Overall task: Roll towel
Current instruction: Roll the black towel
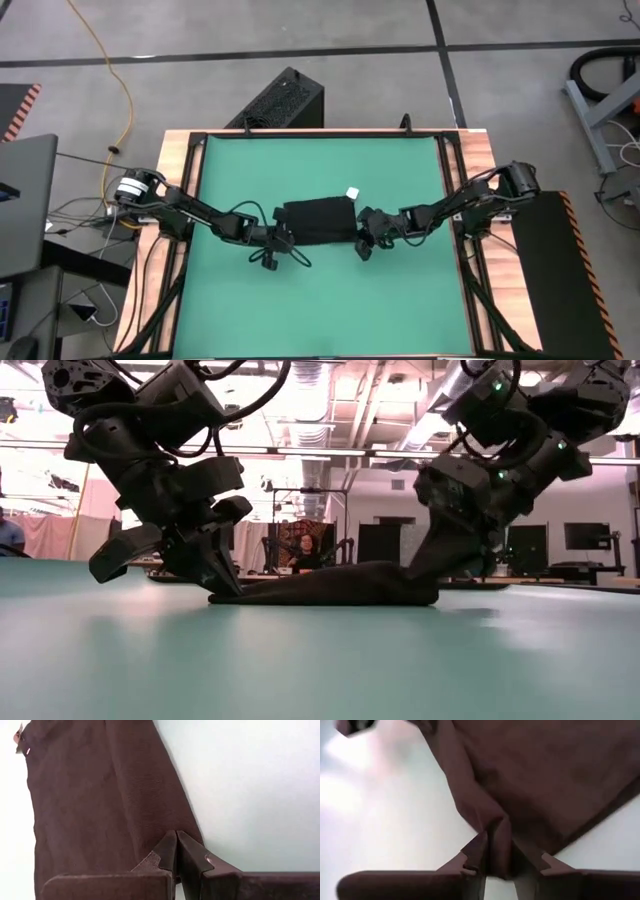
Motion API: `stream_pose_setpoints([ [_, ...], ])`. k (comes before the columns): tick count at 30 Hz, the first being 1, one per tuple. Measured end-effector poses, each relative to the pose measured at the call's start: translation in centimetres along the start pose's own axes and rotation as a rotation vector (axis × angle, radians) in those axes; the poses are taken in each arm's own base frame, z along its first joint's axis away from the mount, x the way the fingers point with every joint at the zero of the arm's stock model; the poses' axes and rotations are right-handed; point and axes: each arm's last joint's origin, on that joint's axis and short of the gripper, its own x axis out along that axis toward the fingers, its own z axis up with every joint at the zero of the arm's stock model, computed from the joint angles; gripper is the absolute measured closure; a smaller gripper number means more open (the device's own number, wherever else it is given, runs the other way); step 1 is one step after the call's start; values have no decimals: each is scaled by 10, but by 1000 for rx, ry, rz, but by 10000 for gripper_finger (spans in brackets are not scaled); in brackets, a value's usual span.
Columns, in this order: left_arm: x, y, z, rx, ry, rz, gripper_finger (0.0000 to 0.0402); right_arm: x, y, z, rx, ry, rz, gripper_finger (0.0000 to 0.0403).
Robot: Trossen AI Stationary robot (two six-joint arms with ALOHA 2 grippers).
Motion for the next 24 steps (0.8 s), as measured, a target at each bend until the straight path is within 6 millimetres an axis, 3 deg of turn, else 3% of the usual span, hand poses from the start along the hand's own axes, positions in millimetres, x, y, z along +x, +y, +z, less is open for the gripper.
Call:
stream_pose_setpoints([
  [8,0,0,0,2,3,-7,401,-19,1,11,-126,-87,-79,252],
  [13,0,-1,-2,7,17,-17,401,-31,19,14,-463,-174,-11,242],
  [17,0,-1,-2,-10,14,-41,401,-34,32,6,-653,-191,35,260],
  [24,1,2,-3,-29,14,-56,401,-11,23,-10,-699,-99,-33,327],
])
